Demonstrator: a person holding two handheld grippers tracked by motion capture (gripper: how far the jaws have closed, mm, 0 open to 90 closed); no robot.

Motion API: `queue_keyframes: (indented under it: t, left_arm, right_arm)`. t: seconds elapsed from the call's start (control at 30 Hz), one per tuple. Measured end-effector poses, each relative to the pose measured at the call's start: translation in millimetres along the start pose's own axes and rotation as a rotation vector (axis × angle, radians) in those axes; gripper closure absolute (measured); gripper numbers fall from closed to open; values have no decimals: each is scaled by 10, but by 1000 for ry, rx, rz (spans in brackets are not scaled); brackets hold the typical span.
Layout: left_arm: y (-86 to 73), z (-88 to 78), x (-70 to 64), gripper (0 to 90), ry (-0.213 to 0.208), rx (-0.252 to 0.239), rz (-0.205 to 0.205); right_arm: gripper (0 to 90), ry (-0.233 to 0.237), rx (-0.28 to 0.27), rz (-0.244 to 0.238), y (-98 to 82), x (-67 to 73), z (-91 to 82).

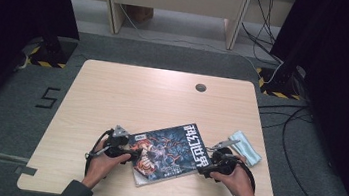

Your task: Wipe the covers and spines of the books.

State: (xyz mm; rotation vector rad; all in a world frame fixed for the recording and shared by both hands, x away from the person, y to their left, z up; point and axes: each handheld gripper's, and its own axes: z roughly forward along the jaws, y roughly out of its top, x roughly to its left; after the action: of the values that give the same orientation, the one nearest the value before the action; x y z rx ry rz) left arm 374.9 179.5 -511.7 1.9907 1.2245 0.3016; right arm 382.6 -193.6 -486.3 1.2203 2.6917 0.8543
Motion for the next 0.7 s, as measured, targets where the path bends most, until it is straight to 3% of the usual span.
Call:
queue_keyframes:
  t: [0.1,0.23,0.5,0.7]
  left_arm:
    - [-67,-75,-64,281,-21,16,4]
    - [-171,-178,-192,286,-39,48,31]
    - [-315,-294,-369,313,-58,62,58]
    - [-333,-304,-395,340,-75,63,77]
  right_arm:
    - [330,5,-52,15,4,-72,-14]
    - [328,5,-73,33,-1,-119,-6]
    - [325,6,-78,53,9,-175,24]
    - [322,2,-91,60,67,-216,78]
